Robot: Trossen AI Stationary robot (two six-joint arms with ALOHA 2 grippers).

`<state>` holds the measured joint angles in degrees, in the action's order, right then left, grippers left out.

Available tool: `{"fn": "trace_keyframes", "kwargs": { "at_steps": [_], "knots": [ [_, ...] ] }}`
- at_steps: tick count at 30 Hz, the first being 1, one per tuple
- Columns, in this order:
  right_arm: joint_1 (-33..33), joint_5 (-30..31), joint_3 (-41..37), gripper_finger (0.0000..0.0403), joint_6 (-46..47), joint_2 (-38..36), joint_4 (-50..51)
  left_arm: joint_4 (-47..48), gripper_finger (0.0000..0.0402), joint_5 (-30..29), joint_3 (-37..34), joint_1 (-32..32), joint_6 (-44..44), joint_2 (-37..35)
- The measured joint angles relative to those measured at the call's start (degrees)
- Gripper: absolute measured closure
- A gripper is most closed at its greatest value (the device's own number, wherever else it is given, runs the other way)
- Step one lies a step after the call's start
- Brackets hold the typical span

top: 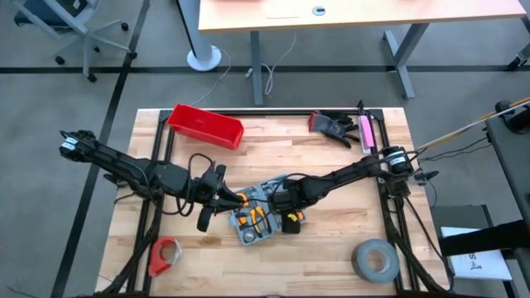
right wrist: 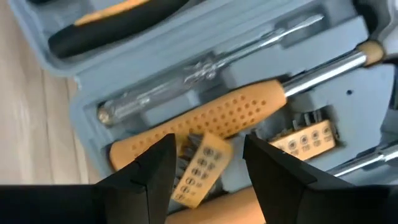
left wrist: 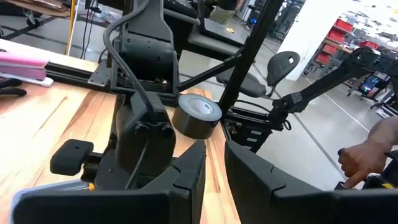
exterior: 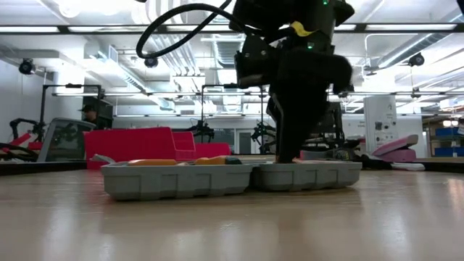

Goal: Prefit tool cases
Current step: Put the yellow screwdriver bit set into the prefit tool case

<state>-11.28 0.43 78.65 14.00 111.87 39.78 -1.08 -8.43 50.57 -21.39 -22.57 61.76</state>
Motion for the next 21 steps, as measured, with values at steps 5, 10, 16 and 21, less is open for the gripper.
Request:
{"fn": "trace_keyframes", "kwargs": {
  "at_steps": [5,10,16,21],
  "knots": [
    [0.1,-0.45,-0.62,0.024,0.18,0.0,-1.87,-0.01,0.0335,0.0,-0.02,0.0,-0.02,0.0],
    [0.18,-0.42,-1.81,0.0254,1.52,-0.04,-2.28,-0.01,0.0335,0.02,-0.02,0.0,-0.46,0.0],
    [0.18,-0.48,-2.56,0.027,2.32,-0.13,-1.91,-0.01,0.0335,0.07,-0.02,0.0,-0.46,0.0],
    [0.32,-0.49,-2.6,0.028,5.4,-0.22,-1.74,-0.01,0.0335,0.07,-0.02,0.0,-0.48,0.0]
  ]
}}
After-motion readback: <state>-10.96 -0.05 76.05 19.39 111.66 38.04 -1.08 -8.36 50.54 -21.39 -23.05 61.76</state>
